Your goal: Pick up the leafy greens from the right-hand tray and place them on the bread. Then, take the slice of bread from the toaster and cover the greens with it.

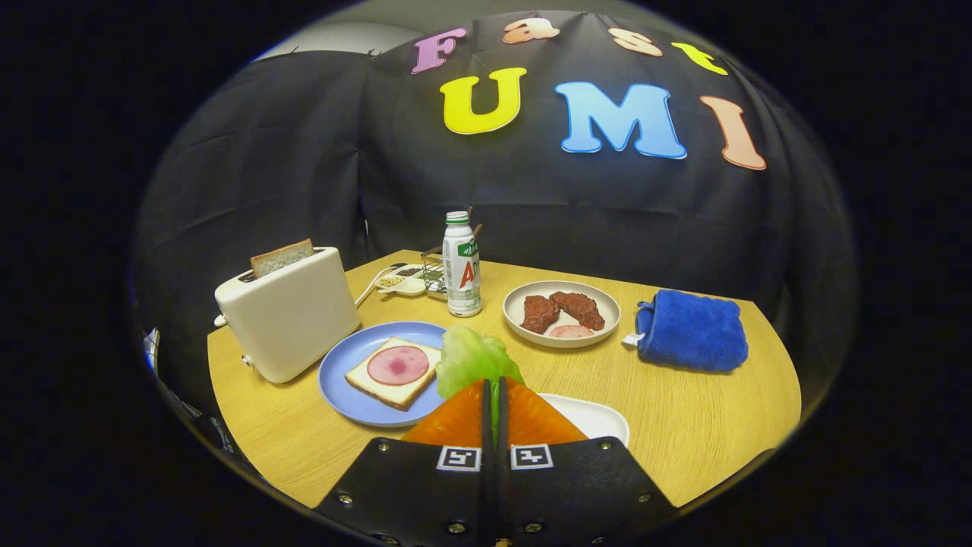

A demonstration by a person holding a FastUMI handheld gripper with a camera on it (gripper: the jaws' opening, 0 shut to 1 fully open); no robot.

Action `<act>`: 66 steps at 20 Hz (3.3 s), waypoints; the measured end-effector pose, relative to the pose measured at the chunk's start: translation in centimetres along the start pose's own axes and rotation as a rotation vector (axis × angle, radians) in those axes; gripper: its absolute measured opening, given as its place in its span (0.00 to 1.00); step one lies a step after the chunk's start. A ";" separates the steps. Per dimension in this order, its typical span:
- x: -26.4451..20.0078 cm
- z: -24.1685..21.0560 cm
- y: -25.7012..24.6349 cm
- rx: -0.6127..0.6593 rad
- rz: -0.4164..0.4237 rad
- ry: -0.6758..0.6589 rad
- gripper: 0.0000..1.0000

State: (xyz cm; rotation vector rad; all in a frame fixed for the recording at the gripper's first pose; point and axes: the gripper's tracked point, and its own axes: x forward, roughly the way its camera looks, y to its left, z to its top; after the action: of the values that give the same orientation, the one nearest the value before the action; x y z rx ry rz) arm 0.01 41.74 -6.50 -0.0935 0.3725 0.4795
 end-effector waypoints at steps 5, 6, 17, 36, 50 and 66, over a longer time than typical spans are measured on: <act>3.2 0.6 4.8 -0.052 0.049 0.011 0.00; 4.0 0.5 5.7 -0.062 0.059 0.016 0.00; 9.7 -0.8 10.1 -0.127 0.098 0.086 0.00; 4.4 2.8 11.9 -0.037 0.065 -0.100 0.34; 2.8 7.1 23.0 -0.008 0.091 -0.277 0.34; 6.5 9.5 31.5 -0.063 0.088 -0.298 0.34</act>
State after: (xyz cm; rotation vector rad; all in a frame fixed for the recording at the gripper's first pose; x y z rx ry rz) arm -6.22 74.12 -0.16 -0.0654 0.0699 0.5833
